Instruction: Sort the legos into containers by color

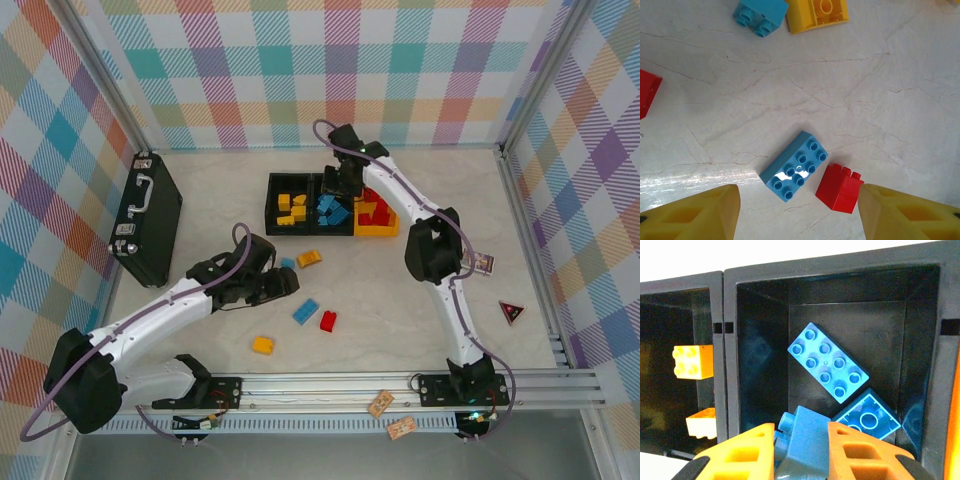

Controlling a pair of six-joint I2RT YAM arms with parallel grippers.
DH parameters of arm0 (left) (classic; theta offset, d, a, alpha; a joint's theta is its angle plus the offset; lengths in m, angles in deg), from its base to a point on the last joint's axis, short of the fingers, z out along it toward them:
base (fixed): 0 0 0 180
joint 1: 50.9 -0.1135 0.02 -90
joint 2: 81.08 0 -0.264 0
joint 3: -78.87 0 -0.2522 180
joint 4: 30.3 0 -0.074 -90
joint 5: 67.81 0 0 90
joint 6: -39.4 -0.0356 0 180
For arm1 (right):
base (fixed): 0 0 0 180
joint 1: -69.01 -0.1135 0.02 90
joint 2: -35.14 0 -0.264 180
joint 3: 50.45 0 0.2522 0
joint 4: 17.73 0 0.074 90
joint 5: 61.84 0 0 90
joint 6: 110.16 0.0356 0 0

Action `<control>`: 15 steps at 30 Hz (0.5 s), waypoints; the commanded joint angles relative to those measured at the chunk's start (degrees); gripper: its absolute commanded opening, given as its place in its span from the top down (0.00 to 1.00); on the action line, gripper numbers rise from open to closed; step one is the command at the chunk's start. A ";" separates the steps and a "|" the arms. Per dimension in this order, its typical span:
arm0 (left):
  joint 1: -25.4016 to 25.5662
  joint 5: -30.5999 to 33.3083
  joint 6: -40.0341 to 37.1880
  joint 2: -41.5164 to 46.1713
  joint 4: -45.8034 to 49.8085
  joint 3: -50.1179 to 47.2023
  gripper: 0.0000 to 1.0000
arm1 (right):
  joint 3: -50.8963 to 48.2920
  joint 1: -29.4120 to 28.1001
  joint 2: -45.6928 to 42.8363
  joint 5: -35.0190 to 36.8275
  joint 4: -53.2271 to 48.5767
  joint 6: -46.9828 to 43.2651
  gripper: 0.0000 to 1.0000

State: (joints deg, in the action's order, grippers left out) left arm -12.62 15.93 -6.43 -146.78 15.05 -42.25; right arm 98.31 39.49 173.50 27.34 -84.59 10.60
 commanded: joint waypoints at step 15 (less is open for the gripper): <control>0.87 2.47 0.84 0.25 1.18 -0.97 0.36 | 2.59 0.33 -2.74 1.18 -3.30 -2.21 0.56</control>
State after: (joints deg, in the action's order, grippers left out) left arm -12.59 17.37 -6.41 -146.30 15.95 -43.03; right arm 100.89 39.49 175.71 27.80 -86.56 9.88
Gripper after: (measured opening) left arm 0.640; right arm 0.436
